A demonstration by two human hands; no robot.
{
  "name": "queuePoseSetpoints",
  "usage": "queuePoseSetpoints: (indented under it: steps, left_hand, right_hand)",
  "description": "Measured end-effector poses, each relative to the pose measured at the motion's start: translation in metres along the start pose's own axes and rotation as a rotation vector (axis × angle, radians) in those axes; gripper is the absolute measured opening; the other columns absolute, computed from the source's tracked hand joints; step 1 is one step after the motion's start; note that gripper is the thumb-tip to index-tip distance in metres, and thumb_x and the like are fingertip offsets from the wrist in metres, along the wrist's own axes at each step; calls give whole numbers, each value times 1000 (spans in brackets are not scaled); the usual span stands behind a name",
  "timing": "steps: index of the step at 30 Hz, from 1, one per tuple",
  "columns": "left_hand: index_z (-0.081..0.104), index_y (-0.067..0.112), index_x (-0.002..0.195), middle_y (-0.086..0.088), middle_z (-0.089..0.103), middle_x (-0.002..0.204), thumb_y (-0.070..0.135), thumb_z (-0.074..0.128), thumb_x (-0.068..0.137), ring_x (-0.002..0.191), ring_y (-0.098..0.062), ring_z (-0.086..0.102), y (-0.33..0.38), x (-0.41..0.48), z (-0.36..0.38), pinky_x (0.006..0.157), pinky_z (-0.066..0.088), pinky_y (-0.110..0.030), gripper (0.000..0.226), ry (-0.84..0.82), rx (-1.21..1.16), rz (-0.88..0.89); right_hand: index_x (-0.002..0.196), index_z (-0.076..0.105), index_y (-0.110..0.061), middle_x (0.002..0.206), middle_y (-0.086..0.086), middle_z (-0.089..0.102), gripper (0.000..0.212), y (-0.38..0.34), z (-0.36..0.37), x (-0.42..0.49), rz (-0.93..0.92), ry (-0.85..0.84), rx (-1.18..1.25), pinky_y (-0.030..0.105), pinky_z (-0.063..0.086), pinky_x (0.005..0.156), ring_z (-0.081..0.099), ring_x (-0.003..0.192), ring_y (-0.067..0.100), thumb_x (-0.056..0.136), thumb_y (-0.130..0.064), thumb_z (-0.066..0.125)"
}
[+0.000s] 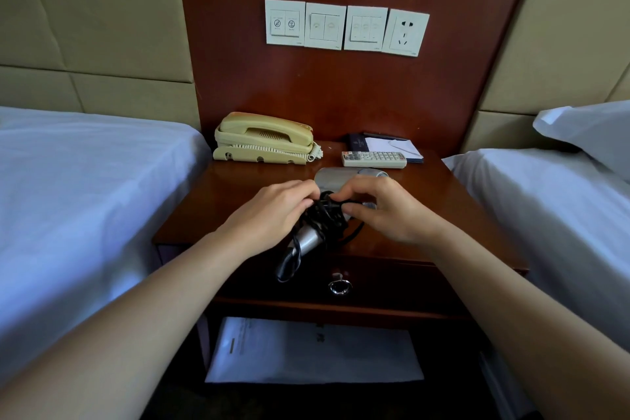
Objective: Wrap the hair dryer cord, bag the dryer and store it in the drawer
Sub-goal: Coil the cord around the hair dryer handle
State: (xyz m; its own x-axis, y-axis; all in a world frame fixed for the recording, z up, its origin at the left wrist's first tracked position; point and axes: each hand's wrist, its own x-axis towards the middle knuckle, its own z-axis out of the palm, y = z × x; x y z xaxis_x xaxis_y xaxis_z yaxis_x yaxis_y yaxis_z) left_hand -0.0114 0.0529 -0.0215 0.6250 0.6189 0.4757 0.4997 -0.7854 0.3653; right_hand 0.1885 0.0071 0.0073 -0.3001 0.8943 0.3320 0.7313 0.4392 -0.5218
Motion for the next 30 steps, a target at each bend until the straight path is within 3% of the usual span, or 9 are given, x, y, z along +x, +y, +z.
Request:
queuePoseSetpoints:
  steps: [5,9,11,13,17,21,26,28,30]
  left_hand:
    - [57,16,109,10,52,100,13,43,98,84,-7,51,3,2,-3,77,46,-35,18,-40,14,18]
    - [56,15,108,6,53,98,14,44,98,82,-21,56,5,6,-3,74,47,-44,15,-53,56,47]
    - [56,15,106,10,50,95,14,45,97,80,-20,54,6,7,-3,73,46,-42,14,-53,54,47]
    - [56,16,102,14,49,89,15,46,97,79,-15,52,5,9,-4,72,45,-35,12,-59,37,46]
    - [60,16,94,18,52,80,14,51,95,74,1,50,3,14,-8,66,35,-19,10,-96,-23,20]
    - [64,14,90,7,60,76,14,55,93,68,-5,56,2,16,-13,64,44,-27,9,-126,-68,-8]
    - [62,15,84,7,60,71,14,60,90,63,-11,63,2,16,-11,67,56,-32,6,-87,-162,-100]
    - [58,17,75,5,60,66,15,68,84,60,-11,61,0,19,-10,63,54,-32,14,-11,-226,-158]
    - [58,17,67,3,59,61,20,75,77,57,-11,57,-4,23,-9,59,48,-28,20,79,-247,-253]
  right_hand:
    - [95,65,-13,97,18,70,15,4,-4,5,37,-70,125,24,47,85,64,94,24,87,-2,59]
    - [92,67,-12,97,11,70,13,7,-10,9,83,-107,188,25,48,86,64,92,17,87,-2,61]
    - [91,67,-10,88,4,67,13,5,-12,9,84,-143,203,12,47,76,61,81,3,87,0,59]
    - [91,66,-11,86,-1,65,14,3,-14,10,80,-169,191,9,45,73,58,76,-3,87,0,59]
    - [91,66,-18,91,-6,66,16,1,-15,12,69,-195,159,12,46,79,59,84,2,88,-4,59]
    - [90,64,-17,100,9,69,17,-2,-11,13,56,-187,162,19,48,81,62,88,13,89,-1,56]
    - [83,62,-23,70,-20,66,23,1,-9,12,49,-197,227,10,46,70,60,71,-7,89,-1,56]
    - [85,63,-21,79,-13,67,20,5,-7,10,52,-150,220,13,46,71,61,76,2,89,-2,57]
    - [89,65,-16,89,9,66,16,8,-1,7,61,-63,239,12,45,70,61,79,13,89,-2,57]
